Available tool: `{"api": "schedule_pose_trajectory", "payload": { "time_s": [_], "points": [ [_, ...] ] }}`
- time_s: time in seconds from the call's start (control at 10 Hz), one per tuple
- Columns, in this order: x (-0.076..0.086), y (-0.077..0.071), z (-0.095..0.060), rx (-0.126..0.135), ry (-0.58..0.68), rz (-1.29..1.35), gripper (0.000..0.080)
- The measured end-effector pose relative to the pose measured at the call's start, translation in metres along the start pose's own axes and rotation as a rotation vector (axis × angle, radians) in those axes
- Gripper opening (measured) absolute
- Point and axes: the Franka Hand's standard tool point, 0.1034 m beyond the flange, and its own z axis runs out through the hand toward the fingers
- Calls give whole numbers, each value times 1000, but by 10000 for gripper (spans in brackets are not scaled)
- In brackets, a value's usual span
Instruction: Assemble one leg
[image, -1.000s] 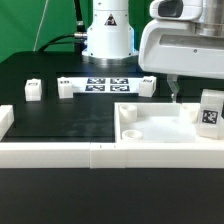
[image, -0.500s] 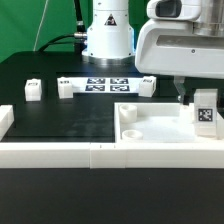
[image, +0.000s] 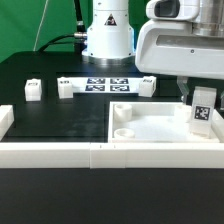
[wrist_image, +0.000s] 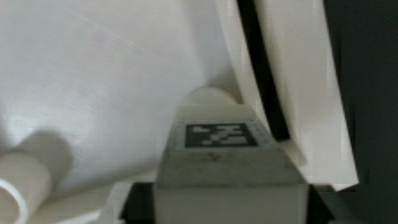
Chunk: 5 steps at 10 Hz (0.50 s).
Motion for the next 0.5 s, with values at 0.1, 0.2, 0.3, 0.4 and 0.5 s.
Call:
{"api": "schedule_pose_trajectory", "payload": {
  "time_s": [0.1, 0.2, 0.3, 0.4, 0.5],
  "points": [
    [0, 1, 2, 15, 3, 114, 289],
    [0, 2, 3, 24, 6, 204, 290],
    [1, 1, 3, 42, 2, 383, 290],
    [2, 0, 3, 59, 2, 516, 290],
    [2, -1, 3, 65, 4, 630, 290]
  ]
}}
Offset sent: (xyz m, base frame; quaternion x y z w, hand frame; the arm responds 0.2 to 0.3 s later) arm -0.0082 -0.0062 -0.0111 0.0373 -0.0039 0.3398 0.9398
